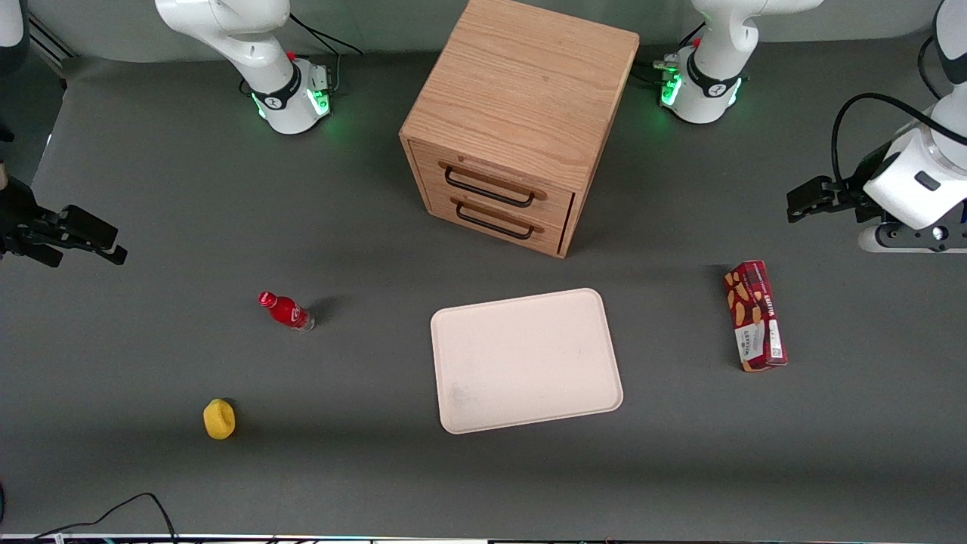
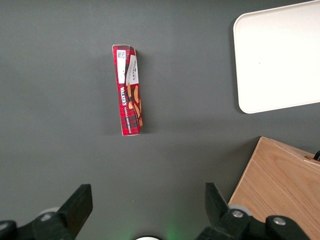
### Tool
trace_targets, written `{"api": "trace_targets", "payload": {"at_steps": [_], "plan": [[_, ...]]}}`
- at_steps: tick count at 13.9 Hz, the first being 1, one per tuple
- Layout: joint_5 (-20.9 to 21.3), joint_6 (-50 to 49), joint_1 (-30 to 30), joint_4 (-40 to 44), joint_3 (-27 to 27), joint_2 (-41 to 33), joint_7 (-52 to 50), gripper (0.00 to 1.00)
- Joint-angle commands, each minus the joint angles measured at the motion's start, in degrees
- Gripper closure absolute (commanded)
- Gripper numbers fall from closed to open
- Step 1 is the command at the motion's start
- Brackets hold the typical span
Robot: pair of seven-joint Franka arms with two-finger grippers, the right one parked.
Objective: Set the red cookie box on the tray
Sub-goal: 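Lower the open left gripper over the red tartan cookie box, then close the left gripper on the cookie box and lift it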
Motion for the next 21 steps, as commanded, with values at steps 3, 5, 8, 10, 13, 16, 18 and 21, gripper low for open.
{"api": "trace_targets", "payload": {"at_steps": [3,5,8,10,13,16,18,21], "plan": [[0.66,0.83,-0.60,-0.34,0.24,1.55,-0.92,0.00],[0.66,1.27,0.01,-0.43,0.33,3.92,-1.01,0.00],[0.83,6.08,0.63,-4.71,0.86,5.51,-0.92,0.00],[0.83,13.53,2.91,-11.81,0.77,5.52,0.04,0.00],[1.27,29.61,3.09,-23.51,0.86,5.95,0.05,0.00],[5.21,42.80,4.23,-30.72,0.86,8.76,0.05,0.00],[5.31,48.19,5.46,-32.33,0.86,10.69,0.22,0.00],[5.40,51.54,6.86,-30.58,0.86,14.73,4.25,0.04]]}}
